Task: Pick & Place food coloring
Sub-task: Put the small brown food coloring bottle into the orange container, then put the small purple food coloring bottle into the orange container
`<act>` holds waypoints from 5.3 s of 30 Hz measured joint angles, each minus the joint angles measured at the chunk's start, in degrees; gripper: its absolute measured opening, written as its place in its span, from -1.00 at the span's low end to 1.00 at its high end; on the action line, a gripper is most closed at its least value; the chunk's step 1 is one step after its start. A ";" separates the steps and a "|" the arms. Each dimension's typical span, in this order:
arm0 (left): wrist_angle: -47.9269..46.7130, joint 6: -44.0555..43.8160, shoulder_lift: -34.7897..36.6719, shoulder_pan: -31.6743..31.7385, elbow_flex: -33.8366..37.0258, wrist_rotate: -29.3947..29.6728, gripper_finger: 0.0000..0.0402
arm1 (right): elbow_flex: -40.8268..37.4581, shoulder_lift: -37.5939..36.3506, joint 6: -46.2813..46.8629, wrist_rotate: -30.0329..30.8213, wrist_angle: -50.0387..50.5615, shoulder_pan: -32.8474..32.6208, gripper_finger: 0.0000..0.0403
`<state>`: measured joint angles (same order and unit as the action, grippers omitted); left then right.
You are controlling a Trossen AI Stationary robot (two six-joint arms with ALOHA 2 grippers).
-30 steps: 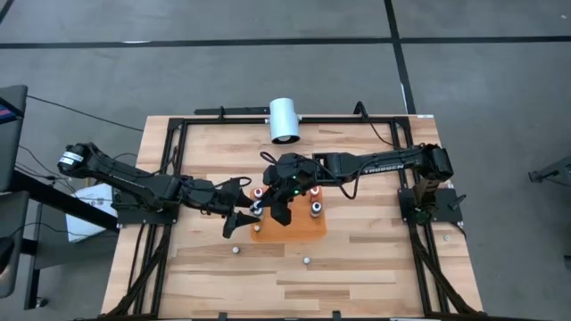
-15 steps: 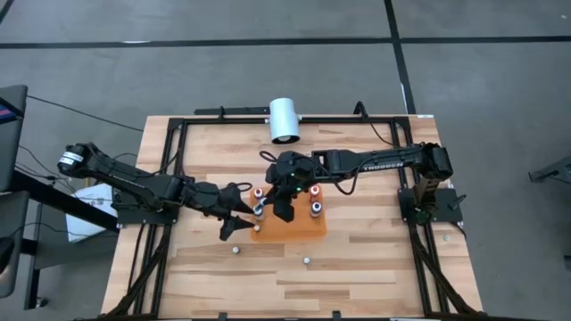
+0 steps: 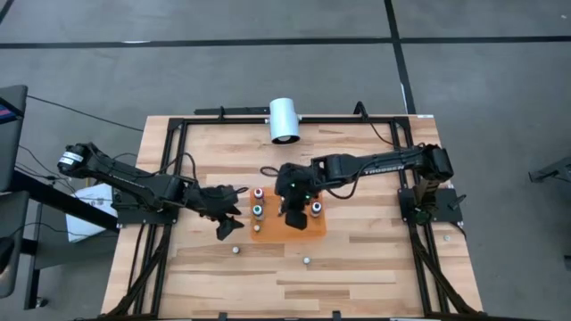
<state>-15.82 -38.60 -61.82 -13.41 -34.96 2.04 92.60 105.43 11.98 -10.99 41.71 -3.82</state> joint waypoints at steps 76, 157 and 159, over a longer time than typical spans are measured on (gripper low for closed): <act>-7.58 -2.61 -0.02 -0.07 -0.02 3.36 0.18 | -0.07 15.84 10.06 24.66 5.55 -8.36 -0.64; -11.42 0.91 26.34 -24.09 -0.02 22.95 0.18 | 6.05 15.82 27.13 17.39 16.05 -26.05 -0.34; -12.44 -0.29 26.34 -25.43 -0.02 24.27 0.18 | 6.05 15.82 27.13 18.53 15.89 -26.02 -0.34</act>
<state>-28.26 -38.89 -35.48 -38.84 -34.98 26.31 98.65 121.25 39.11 7.54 57.61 -29.85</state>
